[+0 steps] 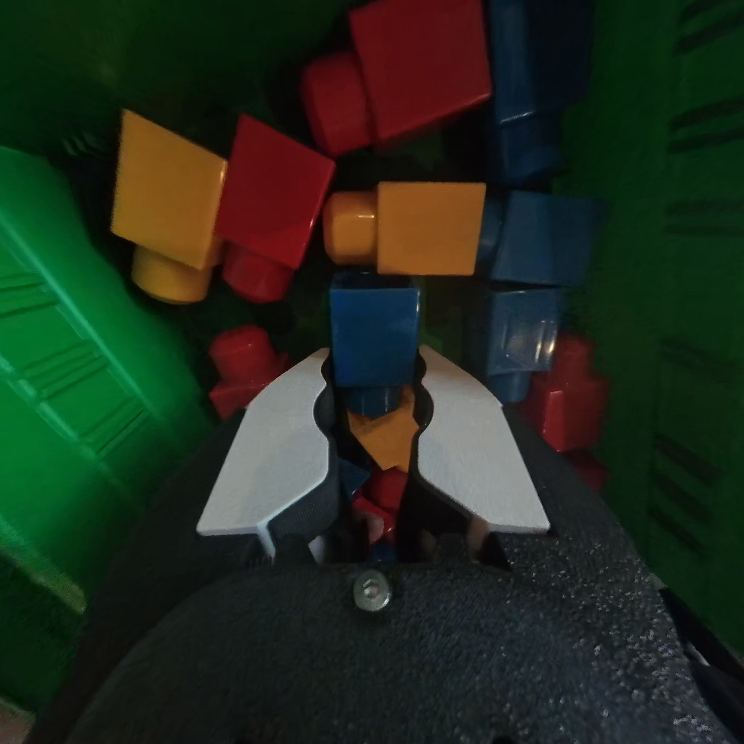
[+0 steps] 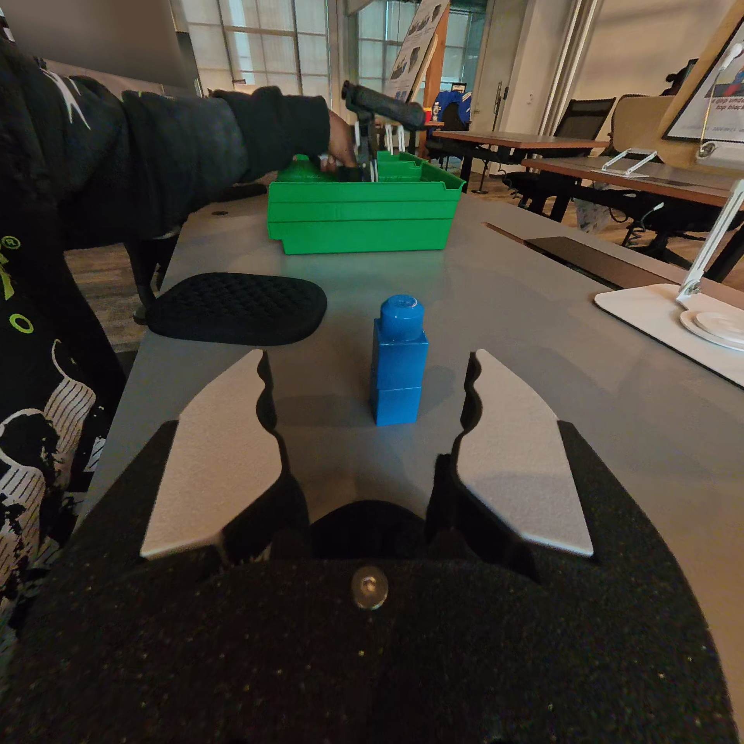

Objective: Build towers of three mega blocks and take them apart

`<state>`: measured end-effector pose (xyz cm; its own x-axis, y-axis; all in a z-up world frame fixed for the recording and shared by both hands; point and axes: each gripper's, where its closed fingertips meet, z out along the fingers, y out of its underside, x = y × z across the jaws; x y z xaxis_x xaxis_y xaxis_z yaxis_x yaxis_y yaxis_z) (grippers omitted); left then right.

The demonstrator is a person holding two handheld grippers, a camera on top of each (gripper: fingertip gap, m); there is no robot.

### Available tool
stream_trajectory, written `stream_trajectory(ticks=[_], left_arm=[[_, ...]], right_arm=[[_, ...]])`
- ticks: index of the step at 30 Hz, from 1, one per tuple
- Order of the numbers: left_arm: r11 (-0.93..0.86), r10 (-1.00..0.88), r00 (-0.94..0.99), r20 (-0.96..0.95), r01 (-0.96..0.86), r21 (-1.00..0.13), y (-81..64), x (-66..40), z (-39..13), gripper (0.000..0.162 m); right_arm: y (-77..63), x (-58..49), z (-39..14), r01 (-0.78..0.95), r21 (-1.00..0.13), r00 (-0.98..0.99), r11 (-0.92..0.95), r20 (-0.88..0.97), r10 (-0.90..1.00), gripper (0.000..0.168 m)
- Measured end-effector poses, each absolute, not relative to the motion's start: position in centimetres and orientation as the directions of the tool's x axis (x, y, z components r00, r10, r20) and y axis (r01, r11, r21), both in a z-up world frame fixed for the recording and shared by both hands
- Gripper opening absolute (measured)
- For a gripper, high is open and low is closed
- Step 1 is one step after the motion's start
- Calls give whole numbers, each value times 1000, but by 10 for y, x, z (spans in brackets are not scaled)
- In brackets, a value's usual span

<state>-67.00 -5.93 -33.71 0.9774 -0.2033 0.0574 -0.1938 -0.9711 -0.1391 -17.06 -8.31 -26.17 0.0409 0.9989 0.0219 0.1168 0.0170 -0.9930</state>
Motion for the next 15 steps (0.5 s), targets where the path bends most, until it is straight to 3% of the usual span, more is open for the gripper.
stream_trajectory(ticks=[8, 15], left_arm=[[-876, -293, 956, -18, -276, -396, -47, -647, -279, 36], [-675, -537, 843, -40, -457, -578, -49, -545, -226, 36]], right_arm=[[-84, -173, -265, 140, -990, 32, 18, 23, 999, 88], [-85, -175, -263, 151, -988, 26, 32, 37, 999, 85]])
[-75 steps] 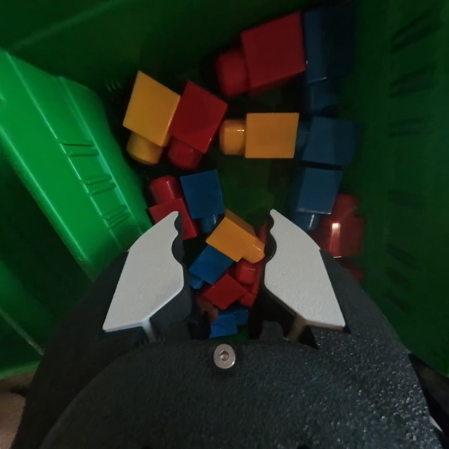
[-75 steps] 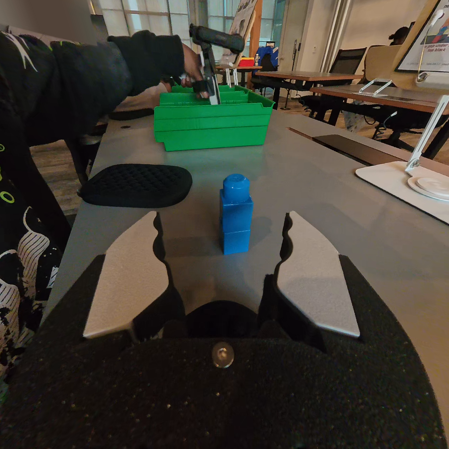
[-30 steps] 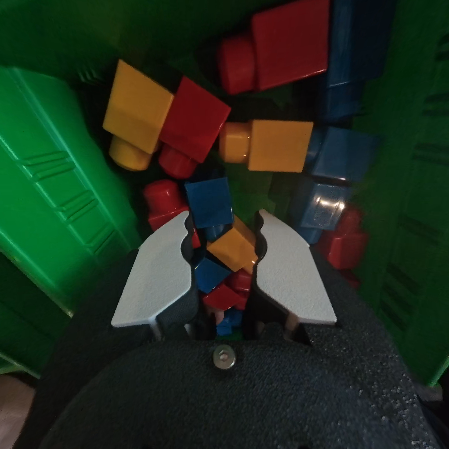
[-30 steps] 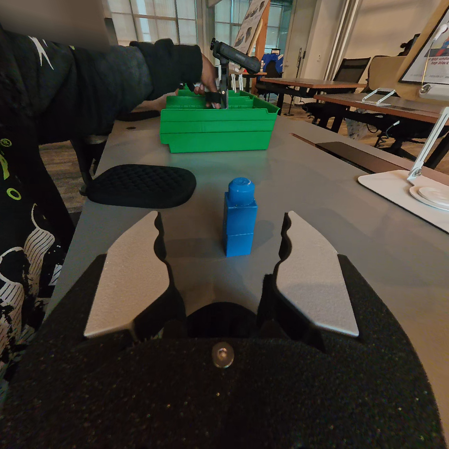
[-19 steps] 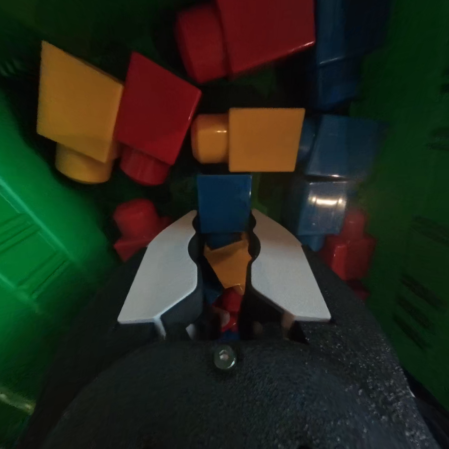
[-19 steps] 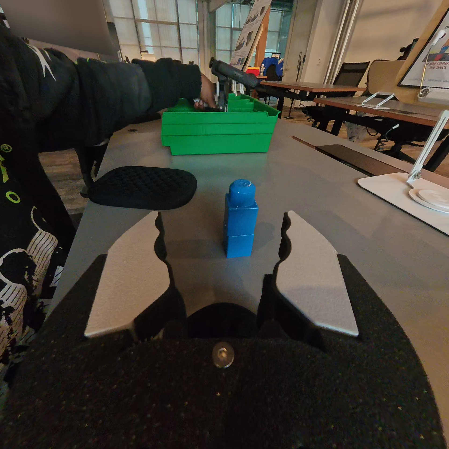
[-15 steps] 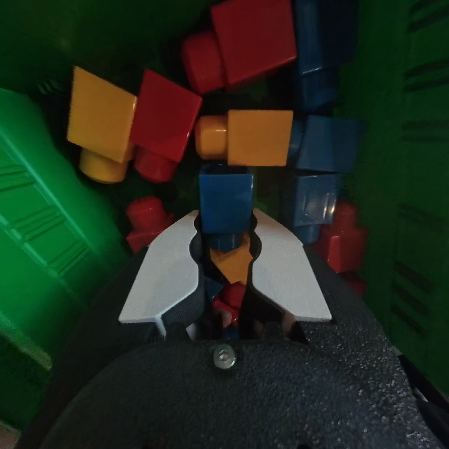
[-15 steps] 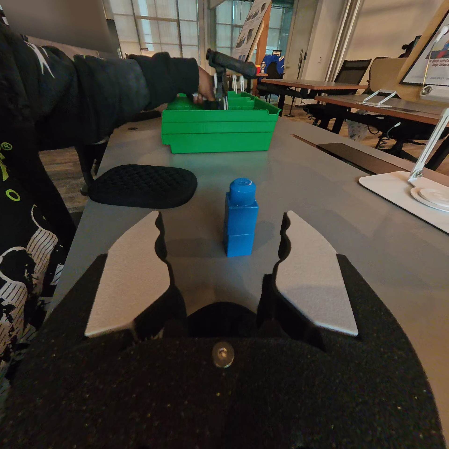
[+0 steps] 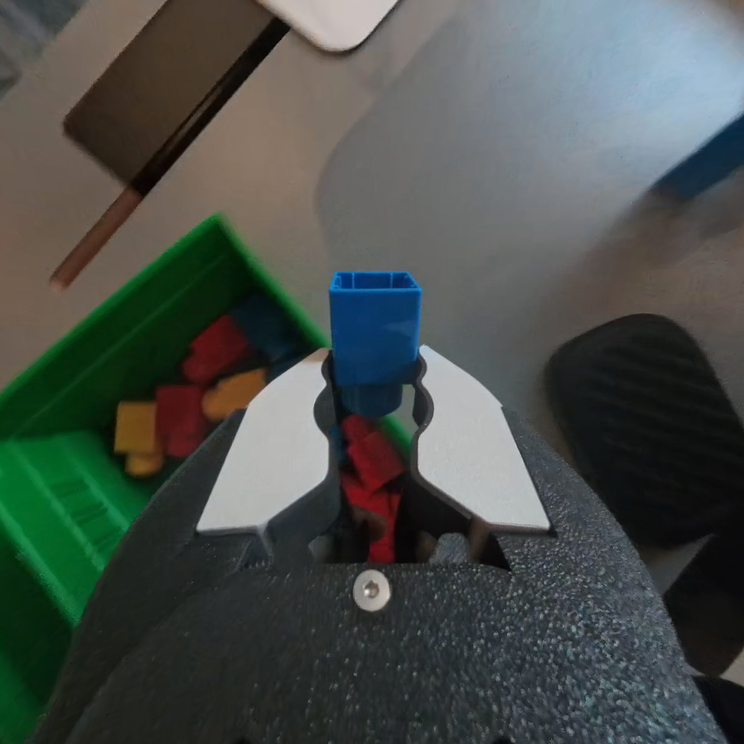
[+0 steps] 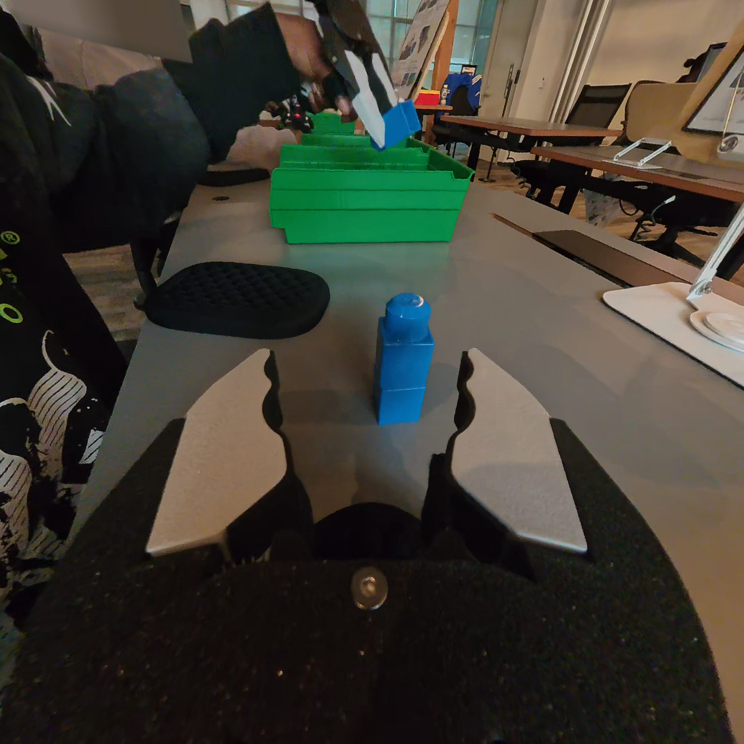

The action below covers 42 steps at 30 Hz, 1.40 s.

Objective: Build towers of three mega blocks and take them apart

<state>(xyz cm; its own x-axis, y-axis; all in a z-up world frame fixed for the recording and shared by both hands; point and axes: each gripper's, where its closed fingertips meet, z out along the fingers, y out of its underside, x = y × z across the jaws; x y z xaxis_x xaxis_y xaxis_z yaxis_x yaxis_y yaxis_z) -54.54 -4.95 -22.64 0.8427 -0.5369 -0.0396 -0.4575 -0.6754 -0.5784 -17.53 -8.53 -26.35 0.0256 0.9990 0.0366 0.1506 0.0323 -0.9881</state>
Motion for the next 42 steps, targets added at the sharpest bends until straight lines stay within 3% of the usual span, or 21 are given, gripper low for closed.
stream_trajectory(ticks=[6, 12, 23, 27, 29, 31, 35, 39, 42], left_arm=[[-470, -760, 647, -58, -609, -639, -68, -433, -209, 35], [-312, -896, 439, -66, -729, -610, -96, -341, -222, 36], [-168, -971, 233, -46, -810, -561, -124, -262, -248, 36], [-157, -978, 206, -27, -816, -557, -130, -257, -251, 36], [-163, -977, 212, -19, -806, -569, -131, -255, -251, 36], [-172, -973, 231, -21, -780, -601, -129, -254, -246, 39], [-185, -937, 342, -66, -650, -737, -113, -260, -222, 71], [-154, -909, 416, 42, -240, -958, -106, -255, -179, 76], [-153, -916, 370, 157, 39, -987, -115, -242, -160, 77]], right_arm=[[-89, -182, -247, 165, -983, 22, 75, 79, 997, 81], [-101, -204, -213, 234, -956, -29, 179, 177, 984, 68], [-129, -253, -212, 402, -861, -197, 311, 250, 948, 60], [-128, -257, -219, 423, -841, -195, 336, 278, 941, 35], [-128, -256, -219, 410, -848, -196, 336, 278, 940, 34], [-125, -253, -214, 377, -866, -172, 328, 282, 944, 34], [-110, -239, -186, 210, -943, -55, 260, 254, 966, 34], [-100, -219, -146, -90, -985, 26, 149, 147, 989, 34], [-99, -211, -129, -270, -961, 21, 55, 51, 998, 34]])
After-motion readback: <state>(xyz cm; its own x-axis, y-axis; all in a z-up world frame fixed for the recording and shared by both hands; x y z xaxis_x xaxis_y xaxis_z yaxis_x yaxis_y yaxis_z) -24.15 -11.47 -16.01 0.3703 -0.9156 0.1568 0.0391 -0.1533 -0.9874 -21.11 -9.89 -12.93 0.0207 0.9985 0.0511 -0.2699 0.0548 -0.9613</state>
